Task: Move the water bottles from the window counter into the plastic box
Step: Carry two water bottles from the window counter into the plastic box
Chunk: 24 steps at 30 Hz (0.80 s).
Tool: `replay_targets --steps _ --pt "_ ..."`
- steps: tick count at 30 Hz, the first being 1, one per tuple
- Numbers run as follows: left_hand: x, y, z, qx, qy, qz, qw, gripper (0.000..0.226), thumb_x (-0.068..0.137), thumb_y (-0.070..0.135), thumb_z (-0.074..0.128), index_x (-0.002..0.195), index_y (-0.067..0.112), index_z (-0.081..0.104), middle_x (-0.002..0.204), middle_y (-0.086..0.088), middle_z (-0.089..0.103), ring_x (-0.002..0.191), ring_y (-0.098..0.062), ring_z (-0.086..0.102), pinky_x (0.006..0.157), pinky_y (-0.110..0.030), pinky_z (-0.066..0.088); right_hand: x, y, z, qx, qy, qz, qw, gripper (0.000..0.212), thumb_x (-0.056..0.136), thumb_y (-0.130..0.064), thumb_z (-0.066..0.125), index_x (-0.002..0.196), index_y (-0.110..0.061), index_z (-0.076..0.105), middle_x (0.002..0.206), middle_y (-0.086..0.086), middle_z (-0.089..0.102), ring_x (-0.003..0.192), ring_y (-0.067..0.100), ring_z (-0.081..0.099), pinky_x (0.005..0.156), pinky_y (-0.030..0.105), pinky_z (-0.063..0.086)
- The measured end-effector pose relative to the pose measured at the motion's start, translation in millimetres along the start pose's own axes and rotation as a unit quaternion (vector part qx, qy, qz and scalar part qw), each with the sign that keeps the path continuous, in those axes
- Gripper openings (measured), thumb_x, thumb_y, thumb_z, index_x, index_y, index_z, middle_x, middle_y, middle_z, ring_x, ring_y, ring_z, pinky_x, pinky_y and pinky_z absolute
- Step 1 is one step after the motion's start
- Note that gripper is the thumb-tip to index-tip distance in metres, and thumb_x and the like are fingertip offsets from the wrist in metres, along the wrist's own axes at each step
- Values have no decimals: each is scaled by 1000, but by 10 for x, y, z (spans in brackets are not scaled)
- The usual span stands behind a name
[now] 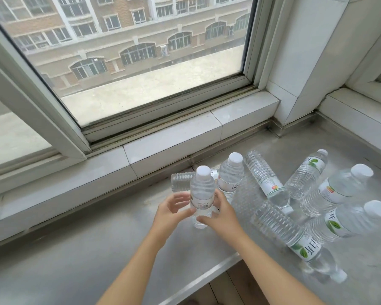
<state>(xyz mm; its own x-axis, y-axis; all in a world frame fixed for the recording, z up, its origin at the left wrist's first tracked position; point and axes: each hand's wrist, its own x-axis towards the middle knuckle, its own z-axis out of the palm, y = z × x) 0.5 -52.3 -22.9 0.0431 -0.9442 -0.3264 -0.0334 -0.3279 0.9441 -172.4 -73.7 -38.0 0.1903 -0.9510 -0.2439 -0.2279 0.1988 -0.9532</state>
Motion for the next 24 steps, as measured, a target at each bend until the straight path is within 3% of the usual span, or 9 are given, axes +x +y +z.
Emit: replay_targets --steps 2,4,6,9,13,15,18,21,24 --pt "65 43 68 43 -41 13 998 58 71 12 87 121 27 61 121 12 68 114 -1 62 88 -10 48 -10 24 -82 18 -8 3 1000 71 69 -13 83 126 -36 49 124 -20 61 120 -2 53 88 19 49" --pt "142 94 142 72 -69 24 995 66 69 13 88 126 31 58 122 17 67 113 4 60 82 -2 43 -2 8 -133 27 -6 4 1000 65 72 -12 80 123 -40 52 121 -22 63 117 -5 55 88 17 50" --pt "233 142 176 66 -65 27 995 64 69 14 88 124 32 61 119 14 70 113 -1 62 88 -12 44 12 -16 -164 24 -22 -2 999 64 75 0 74 119 -42 54 119 -24 63 117 -6 54 87 13 48" --pt "351 171 132 55 -64 21 996 60 67 16 90 120 31 64 116 8 72 111 -13 65 97 -32 49 -19 -5 -238 37 -14 0 999 57 76 5 71 117 -33 59 117 -17 66 114 1 60 89 19 51" --pt "430 171 49 32 -47 9 998 57 67 25 90 117 32 65 119 2 69 108 -19 68 94 -36 53 -104 2 -483 44 181 -39 982 29 72 -1 79 93 -16 64 94 2 69 92 23 67 74 17 52" --pt "460 175 1 20 -38 5 999 59 65 32 90 118 32 65 120 1 69 107 -20 69 91 -36 54 -57 -41 -628 46 186 -46 980 48 69 -5 83 108 -17 57 105 2 62 99 19 62 83 22 50" --pt "489 166 -52 15 -24 1 1000 61 67 29 89 121 32 60 122 0 67 105 -20 69 91 -39 55 91 -176 -758 11 94 -55 994 80 66 -9 86 130 -34 44 125 -16 53 115 -1 52 94 22 42" --pt "494 117 -12 24 -11 0 1000 72 68 20 89 127 32 50 125 3 62 108 -16 66 93 -36 52 216 -282 -750 -18 33 -69 997 86 69 -6 84 131 -45 39 129 -22 52 114 -15 49 96 17 37" --pt "494 87 53 -3 10 3 1000 77 71 13 87 131 32 43 125 4 59 105 -14 66 83 -27 54 283 -274 -736 -13 37 -58 998 82 69 -4 83 128 -45 43 127 -18 57 114 -13 51 100 24 37"
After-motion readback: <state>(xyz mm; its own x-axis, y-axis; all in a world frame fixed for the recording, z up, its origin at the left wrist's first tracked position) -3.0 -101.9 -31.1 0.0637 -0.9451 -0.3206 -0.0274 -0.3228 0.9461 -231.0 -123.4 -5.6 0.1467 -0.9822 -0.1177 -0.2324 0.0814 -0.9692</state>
